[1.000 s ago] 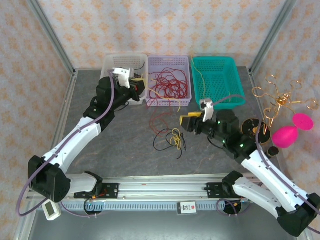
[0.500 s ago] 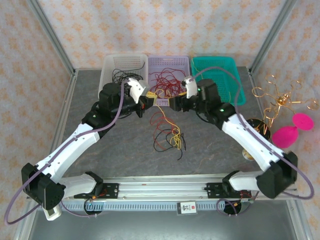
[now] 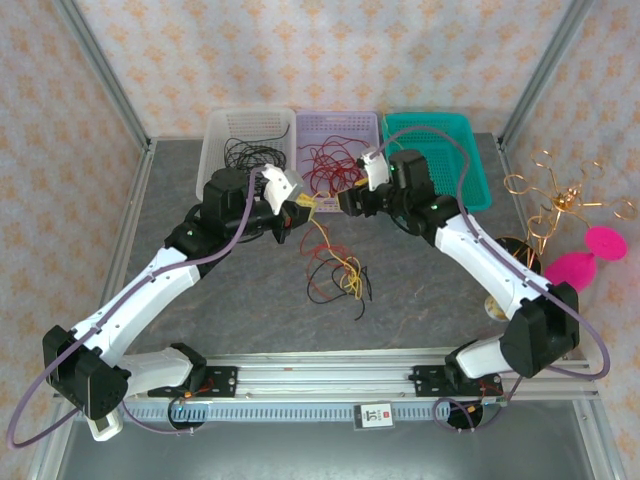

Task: Untangle the cables

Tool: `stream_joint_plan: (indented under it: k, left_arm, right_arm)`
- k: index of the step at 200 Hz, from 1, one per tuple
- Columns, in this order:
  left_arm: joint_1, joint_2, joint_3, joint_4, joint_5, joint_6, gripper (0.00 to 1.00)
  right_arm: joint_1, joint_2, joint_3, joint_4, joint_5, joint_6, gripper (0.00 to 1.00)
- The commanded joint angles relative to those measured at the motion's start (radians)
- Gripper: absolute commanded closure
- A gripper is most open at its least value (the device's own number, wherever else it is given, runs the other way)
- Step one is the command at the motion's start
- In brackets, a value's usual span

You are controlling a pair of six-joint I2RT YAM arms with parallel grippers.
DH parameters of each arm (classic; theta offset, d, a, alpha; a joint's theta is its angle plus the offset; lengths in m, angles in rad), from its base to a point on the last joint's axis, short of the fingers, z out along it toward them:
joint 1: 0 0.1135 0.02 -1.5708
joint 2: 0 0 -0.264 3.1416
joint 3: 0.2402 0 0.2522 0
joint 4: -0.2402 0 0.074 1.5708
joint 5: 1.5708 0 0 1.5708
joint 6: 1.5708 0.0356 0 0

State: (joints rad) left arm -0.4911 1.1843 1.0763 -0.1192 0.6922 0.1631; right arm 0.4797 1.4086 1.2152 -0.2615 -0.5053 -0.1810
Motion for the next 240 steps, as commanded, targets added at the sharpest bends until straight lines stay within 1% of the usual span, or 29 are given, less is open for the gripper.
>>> stream_joint_plan:
  k: [1, 28, 41, 53, 103, 133, 153, 184, 208, 226, 240]
  left_arm:
    - [-0.01, -0.005, 0.029, -0.001, 0.029, 0.023, 1.0]
    - [-0.014, -0.003, 0.036, -0.002, 0.035, 0.021, 1.0]
    - [-0.014, -0.002, 0.042, -0.008, 0.036, 0.024, 1.0]
    - [-0.014, 0.0, 0.045, -0.016, 0.037, 0.024, 1.0]
    - [-0.018, 0.004, 0.054, -0.028, 0.045, 0.028, 1.0]
    - [-0.019, 0.003, 0.057, -0.036, 0.043, 0.03, 1.0]
    - [-0.02, 0.001, 0.057, -0.035, 0.044, 0.032, 1.0]
    - [-0.02, 0.0, 0.06, -0.034, 0.044, 0.032, 1.0]
    - [-0.021, -0.006, 0.057, -0.036, 0.041, 0.032, 1.0]
    - [-0.022, -0.012, 0.055, -0.036, 0.04, 0.033, 1.0]
    - [-0.022, -0.017, 0.053, -0.034, 0.042, 0.03, 1.0]
  right_arm:
    - [-0.002, 0.03, 0.041, 0.002, -0.043, -0.06, 0.45]
    - [-0.002, 0.062, 0.052, -0.016, -0.158, -0.104, 0.45]
    - [-0.002, 0.067, 0.048, -0.015, -0.221, -0.131, 0.44]
    - [-0.003, 0.069, 0.044, -0.002, -0.25, -0.144, 0.42]
    - [-0.002, 0.105, 0.064, 0.001, -0.23, -0.158, 0.37]
    - [-0.003, 0.1, 0.047, 0.026, -0.216, -0.14, 0.37]
    - [-0.002, 0.121, 0.054, 0.021, -0.212, -0.13, 0.44]
    - [-0.002, 0.152, 0.061, 0.018, -0.235, -0.112, 0.58]
    - [-0.003, 0.155, 0.06, 0.025, -0.214, -0.1, 0.69]
    - [-0.003, 0.149, 0.053, 0.036, -0.19, -0.082, 0.74]
    - [-0.004, 0.138, 0.036, 0.059, -0.166, -0.061, 0.81]
